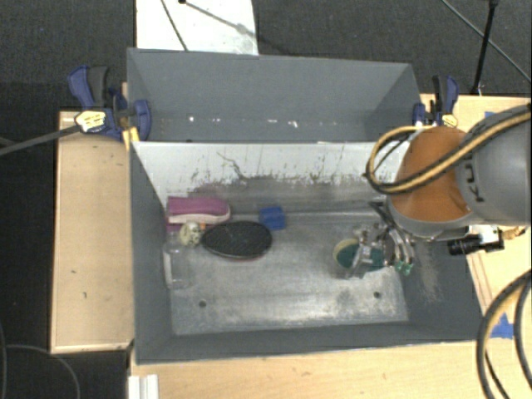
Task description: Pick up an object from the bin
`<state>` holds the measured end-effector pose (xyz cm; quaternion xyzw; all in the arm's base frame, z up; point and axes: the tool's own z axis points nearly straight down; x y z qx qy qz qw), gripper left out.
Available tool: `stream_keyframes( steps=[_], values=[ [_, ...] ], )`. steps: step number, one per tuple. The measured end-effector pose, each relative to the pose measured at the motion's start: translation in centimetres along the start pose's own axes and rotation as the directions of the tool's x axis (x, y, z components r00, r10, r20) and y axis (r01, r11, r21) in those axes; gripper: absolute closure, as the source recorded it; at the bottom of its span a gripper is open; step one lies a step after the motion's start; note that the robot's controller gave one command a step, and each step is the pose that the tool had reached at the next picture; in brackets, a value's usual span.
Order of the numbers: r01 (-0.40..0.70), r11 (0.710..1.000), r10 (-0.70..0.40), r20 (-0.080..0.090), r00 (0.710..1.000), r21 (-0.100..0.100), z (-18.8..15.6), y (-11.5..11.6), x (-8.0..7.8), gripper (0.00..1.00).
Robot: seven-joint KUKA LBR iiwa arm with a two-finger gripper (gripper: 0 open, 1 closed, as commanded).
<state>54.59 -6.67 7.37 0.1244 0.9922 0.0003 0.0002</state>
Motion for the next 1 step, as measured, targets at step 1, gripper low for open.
stream_keyframes(
  steps=[1],
  values=[
    [0.051, 0.999, -0.051, 0.008, 0.999, -0.002, -12.73, 2.87, 4.52, 1.0]
  ],
)
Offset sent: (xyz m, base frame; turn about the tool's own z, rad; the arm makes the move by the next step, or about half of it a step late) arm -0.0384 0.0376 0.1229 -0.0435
